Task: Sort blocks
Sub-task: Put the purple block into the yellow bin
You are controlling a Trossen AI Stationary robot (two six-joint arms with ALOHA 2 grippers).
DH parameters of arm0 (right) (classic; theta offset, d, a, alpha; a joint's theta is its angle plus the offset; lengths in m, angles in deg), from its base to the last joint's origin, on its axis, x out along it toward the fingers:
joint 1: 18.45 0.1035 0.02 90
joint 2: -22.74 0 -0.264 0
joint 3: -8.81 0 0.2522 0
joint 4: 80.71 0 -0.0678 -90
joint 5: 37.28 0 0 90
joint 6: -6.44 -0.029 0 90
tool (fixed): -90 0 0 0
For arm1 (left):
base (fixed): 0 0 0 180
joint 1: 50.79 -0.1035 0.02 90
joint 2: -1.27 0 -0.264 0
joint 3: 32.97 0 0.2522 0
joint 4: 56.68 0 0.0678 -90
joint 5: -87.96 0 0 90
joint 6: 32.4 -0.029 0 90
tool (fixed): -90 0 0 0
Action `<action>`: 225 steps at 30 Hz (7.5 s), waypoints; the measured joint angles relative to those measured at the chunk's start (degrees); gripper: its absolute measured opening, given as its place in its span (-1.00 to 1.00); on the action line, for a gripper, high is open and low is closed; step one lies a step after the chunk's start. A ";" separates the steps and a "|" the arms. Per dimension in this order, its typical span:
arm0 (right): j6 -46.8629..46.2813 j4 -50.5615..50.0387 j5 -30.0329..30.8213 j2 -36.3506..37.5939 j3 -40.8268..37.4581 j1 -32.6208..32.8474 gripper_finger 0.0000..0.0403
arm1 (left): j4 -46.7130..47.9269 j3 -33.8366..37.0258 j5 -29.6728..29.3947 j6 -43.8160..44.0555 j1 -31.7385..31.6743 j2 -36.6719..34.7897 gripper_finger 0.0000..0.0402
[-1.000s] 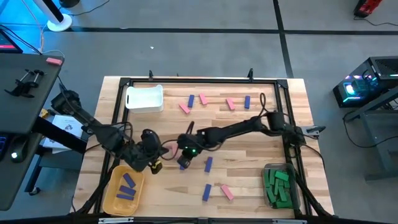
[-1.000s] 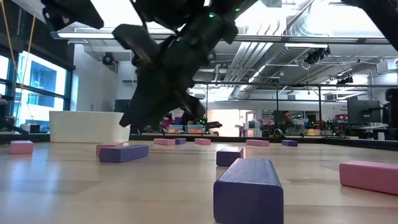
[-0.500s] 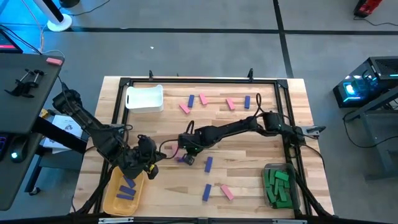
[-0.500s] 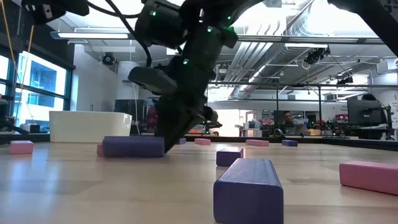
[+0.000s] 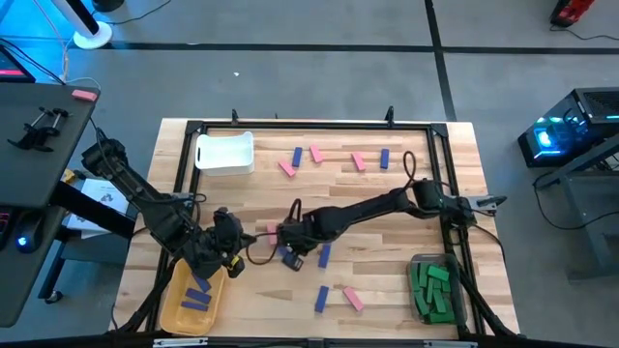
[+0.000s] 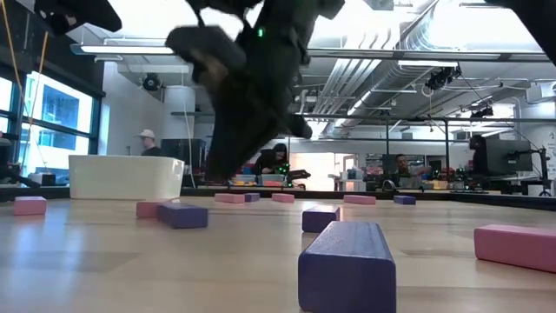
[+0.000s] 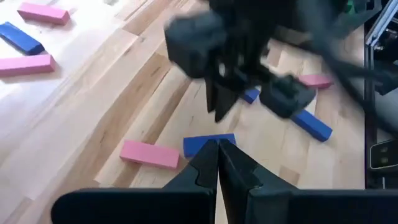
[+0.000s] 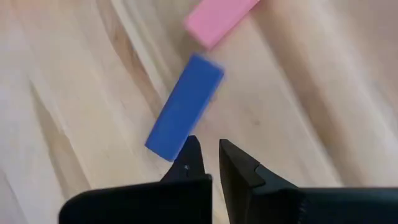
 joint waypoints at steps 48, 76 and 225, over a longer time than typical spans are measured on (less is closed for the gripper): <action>-30.72 -39.92 31.01 36.31 2.06 8.29 -1.00 | -12.29 -10.62 48.45 -82.04 -29.65 40.13 0.09; -23.75 -40.17 31.56 36.31 2.06 6.98 -1.00 | -8.58 5.38 44.98 -40.56 -25.20 18.02 0.03; -17.38 16.42 5.20 9.77 -9.09 1.74 -0.96 | -29.81 7.52 28.80 -27.65 -25.14 -15.37 0.44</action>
